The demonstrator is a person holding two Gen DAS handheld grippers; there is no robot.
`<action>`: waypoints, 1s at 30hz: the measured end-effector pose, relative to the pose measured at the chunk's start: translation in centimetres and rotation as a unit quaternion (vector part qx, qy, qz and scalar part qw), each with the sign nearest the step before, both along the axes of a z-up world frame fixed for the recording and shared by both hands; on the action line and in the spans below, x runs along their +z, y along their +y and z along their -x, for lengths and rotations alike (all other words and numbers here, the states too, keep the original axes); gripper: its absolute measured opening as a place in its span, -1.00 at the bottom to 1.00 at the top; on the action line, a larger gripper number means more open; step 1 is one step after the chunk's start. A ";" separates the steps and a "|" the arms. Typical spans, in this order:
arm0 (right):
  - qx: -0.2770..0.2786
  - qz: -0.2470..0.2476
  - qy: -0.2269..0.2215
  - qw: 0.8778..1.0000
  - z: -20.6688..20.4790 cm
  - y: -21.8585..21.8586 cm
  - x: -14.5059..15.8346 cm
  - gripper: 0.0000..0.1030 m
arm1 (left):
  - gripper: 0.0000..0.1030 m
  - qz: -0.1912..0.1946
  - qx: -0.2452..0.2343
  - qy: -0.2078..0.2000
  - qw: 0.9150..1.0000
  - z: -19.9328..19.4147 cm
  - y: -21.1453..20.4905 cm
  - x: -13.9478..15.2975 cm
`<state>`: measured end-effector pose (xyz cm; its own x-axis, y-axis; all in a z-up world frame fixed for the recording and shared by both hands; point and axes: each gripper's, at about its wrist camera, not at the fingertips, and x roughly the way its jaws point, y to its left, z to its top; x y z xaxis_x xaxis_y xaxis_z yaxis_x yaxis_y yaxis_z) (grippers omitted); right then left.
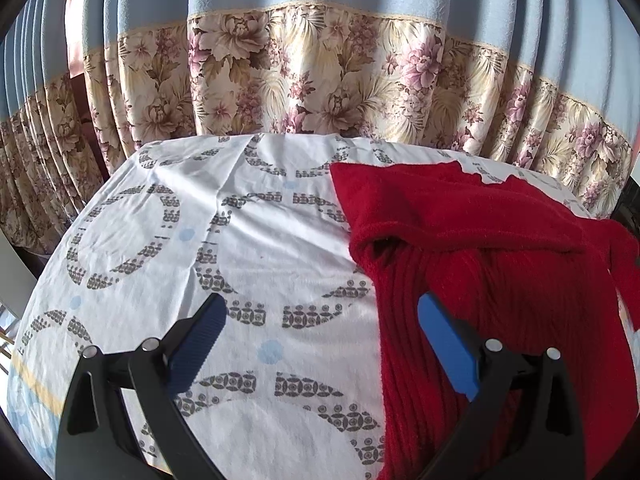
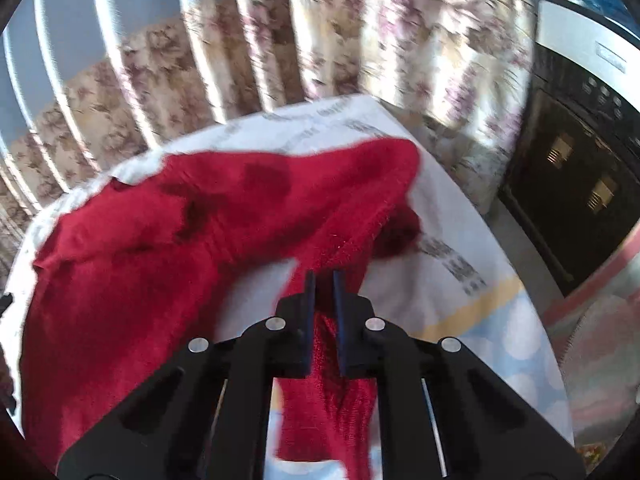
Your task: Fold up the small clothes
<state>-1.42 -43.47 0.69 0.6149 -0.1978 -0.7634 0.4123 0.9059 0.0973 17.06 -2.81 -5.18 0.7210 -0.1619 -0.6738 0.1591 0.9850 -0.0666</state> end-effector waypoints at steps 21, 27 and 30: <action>0.205 -0.055 -0.044 0.976 -18.2 16.5 2.0 -0.23 | 0.89 0.009 -0.013 -0.008 1.000 -2.1 -1.2 2.6; 0.143 -0.024 -0.078 0.986 -14.2 10.9 1.9 0.14 | 0.89 0.029 -0.068 0.017 0.997 -2.2 -7.8 3.0; 0.101 -0.032 -0.084 0.991 -12.6 7.7 0.9 0.21 | 0.89 0.006 -0.075 0.021 0.997 -2.2 -12.0 2.2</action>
